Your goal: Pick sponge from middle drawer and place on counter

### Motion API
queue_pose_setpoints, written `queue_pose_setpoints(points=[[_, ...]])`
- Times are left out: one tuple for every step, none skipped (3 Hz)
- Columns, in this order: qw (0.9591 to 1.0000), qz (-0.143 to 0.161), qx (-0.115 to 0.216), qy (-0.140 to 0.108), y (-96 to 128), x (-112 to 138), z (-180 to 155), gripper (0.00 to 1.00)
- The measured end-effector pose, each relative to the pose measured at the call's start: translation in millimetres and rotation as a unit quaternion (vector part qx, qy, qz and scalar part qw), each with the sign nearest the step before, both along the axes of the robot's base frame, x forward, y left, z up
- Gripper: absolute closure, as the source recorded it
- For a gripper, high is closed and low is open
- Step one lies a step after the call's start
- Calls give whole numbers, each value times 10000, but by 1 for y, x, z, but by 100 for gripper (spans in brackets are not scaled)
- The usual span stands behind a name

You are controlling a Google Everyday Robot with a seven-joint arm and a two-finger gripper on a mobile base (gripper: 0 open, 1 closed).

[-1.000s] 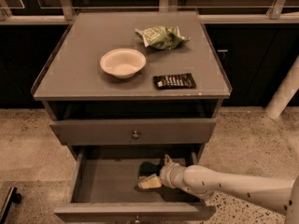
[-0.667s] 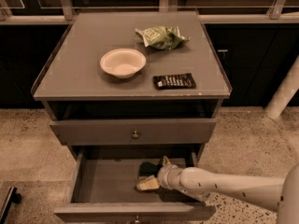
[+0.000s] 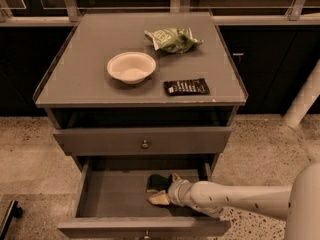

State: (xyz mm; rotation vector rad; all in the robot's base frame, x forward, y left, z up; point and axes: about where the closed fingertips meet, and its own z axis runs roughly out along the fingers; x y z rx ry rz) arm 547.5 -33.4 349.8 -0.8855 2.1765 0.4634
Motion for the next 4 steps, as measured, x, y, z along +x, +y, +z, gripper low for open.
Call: queue_pose_setpoints(points=[[10000,0,0,0,0,0,0,41],[10000,0,0,0,0,0,0,64],[10000,1,0,0,0,0,0,88],[9999,115,49,59,3,-2,3,100]])
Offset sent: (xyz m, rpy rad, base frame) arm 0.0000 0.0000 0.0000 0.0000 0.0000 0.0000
